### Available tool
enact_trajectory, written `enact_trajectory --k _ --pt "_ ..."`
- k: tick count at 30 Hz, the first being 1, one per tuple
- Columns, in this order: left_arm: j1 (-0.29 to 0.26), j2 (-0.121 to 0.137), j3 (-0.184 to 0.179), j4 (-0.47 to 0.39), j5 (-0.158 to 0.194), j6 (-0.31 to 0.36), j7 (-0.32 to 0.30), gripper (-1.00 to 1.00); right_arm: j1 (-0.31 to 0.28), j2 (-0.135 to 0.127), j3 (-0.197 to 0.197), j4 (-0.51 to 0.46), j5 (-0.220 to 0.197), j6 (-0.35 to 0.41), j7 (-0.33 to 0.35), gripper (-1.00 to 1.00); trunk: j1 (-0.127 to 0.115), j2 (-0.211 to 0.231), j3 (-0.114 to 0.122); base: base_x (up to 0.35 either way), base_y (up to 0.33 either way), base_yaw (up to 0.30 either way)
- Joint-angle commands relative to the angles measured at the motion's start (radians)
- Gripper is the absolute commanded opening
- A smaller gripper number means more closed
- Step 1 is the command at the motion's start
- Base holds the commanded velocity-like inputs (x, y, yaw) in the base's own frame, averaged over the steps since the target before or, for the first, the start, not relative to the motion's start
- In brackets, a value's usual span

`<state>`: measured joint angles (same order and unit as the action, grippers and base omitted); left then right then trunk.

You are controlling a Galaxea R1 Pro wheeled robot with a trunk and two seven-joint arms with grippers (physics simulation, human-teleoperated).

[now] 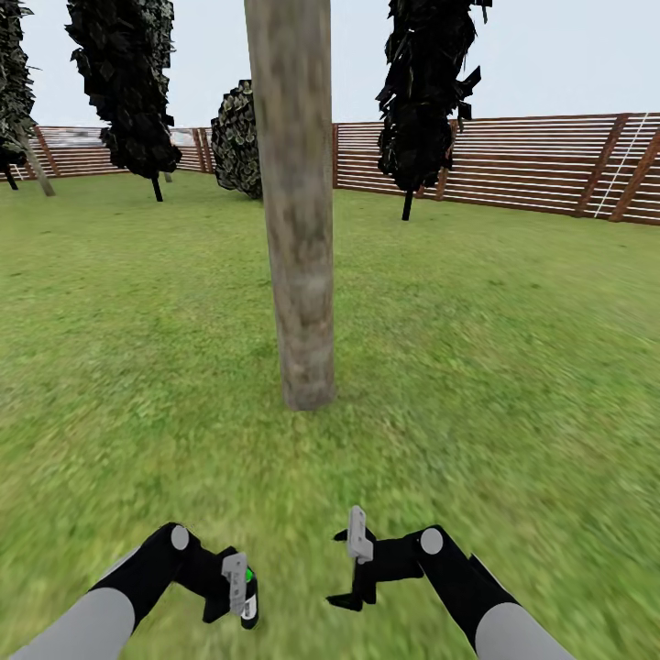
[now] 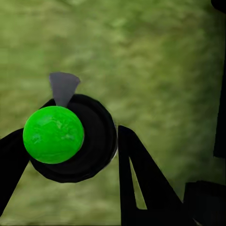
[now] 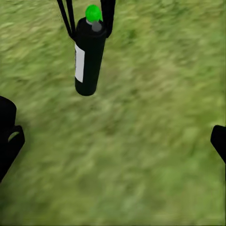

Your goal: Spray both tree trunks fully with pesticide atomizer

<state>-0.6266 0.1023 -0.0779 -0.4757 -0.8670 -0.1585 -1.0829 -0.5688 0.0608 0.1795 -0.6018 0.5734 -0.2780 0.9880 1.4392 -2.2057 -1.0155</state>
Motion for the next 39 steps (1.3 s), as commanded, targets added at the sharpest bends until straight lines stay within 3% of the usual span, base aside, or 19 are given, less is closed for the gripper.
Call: enact_trajectory --k 1,5,6,10,12,13,18,19,20,22,24,26,28,31,34,39 --pt "0.000 0.008 -0.003 -0.002 -0.004 -0.011 0.000 -1.00 0.000 -0.001 -0.002 -0.001 0.009 -0.006 0.000 1.00 0.000 0.000 -0.001 0.000 0.000 0.000" --pt "0.001 0.043 0.000 -0.001 -0.004 -0.009 0.008 -1.00 0.000 -0.015 -0.010 0.005 0.008 -0.008 -0.008 1.00 0.000 0.000 -0.001 0.000 0.000 0.000" --pt "0.001 0.050 0.007 0.004 0.000 -0.005 0.029 -1.00 0.001 -0.029 -0.011 0.019 0.007 -0.009 -0.017 1.00 0.000 0.000 -0.001 0.000 0.000 0.000" --pt "0.001 0.067 0.109 0.021 0.026 -0.001 0.193 -1.00 0.003 -0.062 -0.045 0.135 0.001 -0.010 -0.158 1.00 0.000 0.000 -0.001 0.000 0.000 0.000" --pt "0.001 0.065 0.197 0.040 0.045 0.000 0.251 -1.00 0.003 -0.074 -0.104 0.214 0.000 -0.011 -0.249 1.00 0.000 0.000 -0.001 0.000 0.000 0.000" --pt "0.001 0.064 0.261 0.050 0.058 0.000 0.282 -1.00 0.003 -0.079 -0.149 0.255 0.000 -0.011 -0.303 1.00 0.000 0.000 -0.001 0.000 0.000 0.000" --pt "0.001 0.060 0.477 0.090 0.084 0.000 0.425 -1.00 0.004 -0.099 -0.292 0.338 0.000 -0.014 -0.487 1.00 0.000 0.000 -0.001 0.000 0.000 0.000" --pt "0.001 0.057 0.546 0.112 0.087 -0.001 0.498 -1.00 0.005 -0.101 -0.324 0.350 -0.001 -0.015 -0.594 1.00 0.000 0.000 -0.001 0.000 0.000 0.000" --pt "0.001 0.056 0.571 0.124 0.088 -0.001 0.534 -1.00 0.005 -0.101 -0.333 0.354 -0.001 -0.016 -0.654 1.00 0.000 0.000 -0.001 0.000 0.000 0.000" --pt "0.001 0.045 0.624 0.161 0.099 0.001 0.641 -1.00 0.015 -0.099 -0.345 0.359 -0.004 -0.034 -0.862 1.00 0.000 0.000 -0.001 0.000 0.000 0.000" --pt "0.000 0.017 0.651 0.179 0.132 0.033 0.726 -1.00 0.039 -0.098 -0.349 0.363 -0.021 -0.105 -1.036 1.00 0.000 0.000 -0.001 0.000 0.000 0.000" --pt "-0.001 0.000 0.660 0.182 0.155 0.092 0.771 -1.00 0.058 -0.098 -0.350 0.372 -0.053 -0.159 -1.125 1.00 0.000 0.000 -0.001 0.000 0.000 0.000" --pt "-0.001 -0.014 0.663 0.181 0.181 0.207 0.812 -1.00 0.084 -0.097 -0.350 0.404 -0.160 -0.245 -1.220 1.00 0.000 0.000 -0.001 0.000 0.000 0.000" --pt "-0.002 -0.021 0.664 0.176 0.191 0.288 0.831 -1.00 0.096 -0.100 -0.349 0.444 -0.322 -0.308 -1.260 1.00 0.000 0.000 -0.001 0.000 0.000 0.000" --pt "-0.002 -0.021 0.658 0.175 0.192 0.305 0.834 -1.00 0.099 -0.100 -0.348 0.452 -0.357 -0.319 -1.264 1.00 0.000 0.000 -0.001 0.000 0.000 0.000" --pt "-0.002 -0.020 0.654 0.174 0.190 0.311 0.834 -1.00 0.101 -0.101 -0.348 0.455 -0.365 -0.322 -1.264 1.00 0.000 0.000 -0.001 0.000 0.000 0.000"
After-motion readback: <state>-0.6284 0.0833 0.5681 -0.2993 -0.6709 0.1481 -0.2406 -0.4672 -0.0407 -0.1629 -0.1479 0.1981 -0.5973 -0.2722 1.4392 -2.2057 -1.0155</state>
